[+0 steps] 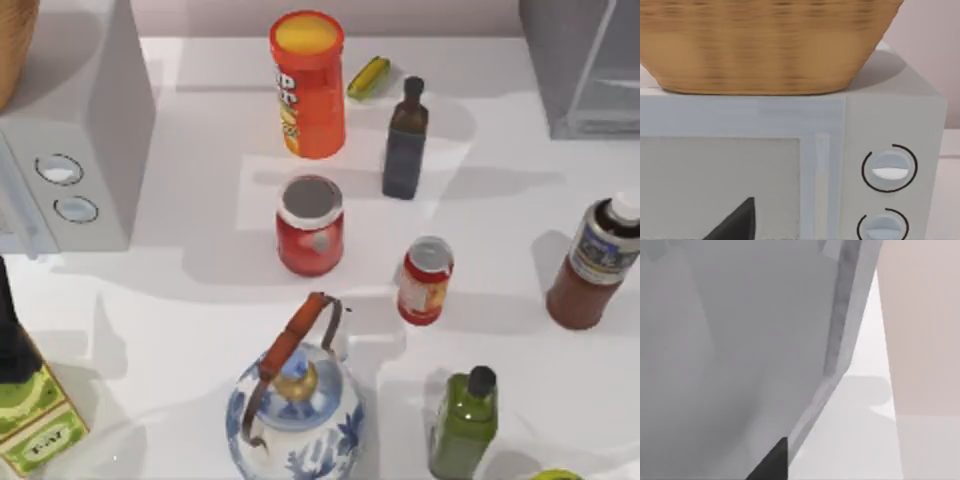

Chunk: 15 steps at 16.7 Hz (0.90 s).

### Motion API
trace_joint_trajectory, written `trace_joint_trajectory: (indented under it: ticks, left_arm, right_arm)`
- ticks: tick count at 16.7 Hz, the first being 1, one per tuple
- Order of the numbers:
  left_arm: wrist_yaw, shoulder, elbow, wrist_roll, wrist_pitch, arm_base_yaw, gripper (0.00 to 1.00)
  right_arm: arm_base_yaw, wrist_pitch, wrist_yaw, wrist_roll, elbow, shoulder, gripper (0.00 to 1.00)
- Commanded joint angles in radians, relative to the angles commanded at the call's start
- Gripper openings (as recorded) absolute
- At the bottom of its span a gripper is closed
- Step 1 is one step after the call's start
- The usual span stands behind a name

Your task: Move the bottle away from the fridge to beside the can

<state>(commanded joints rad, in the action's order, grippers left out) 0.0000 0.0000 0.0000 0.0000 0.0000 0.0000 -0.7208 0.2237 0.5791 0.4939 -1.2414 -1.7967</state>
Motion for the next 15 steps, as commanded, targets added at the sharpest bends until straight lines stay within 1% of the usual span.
trace_joint_trajectory:
  ticks: [6,8,11,15]
  left_arm:
    - [0.000,0.000,0.000,0.000,0.000,0.000,1.00]
    - [0.000,0.000,0.000,0.000,0.000,0.000,1.00]
    - [0.000,0.000,0.000,0.000,0.000,0.000,1.00]
    - [0.000,0.000,0.000,0.000,0.000,0.000,1.00]
  right_arm:
    - [0.447,-0.160,-0.322,-0.286,0.142,0.092,1.00]
    - [0.568,-0.210,-0.419,-0.373,0.186,0.125,1.00]
    - [0.673,-0.262,-0.516,-0.460,0.230,0.162,1.00]
    - [0.690,-0.271,-0.532,-0.476,0.238,0.169,1.00]
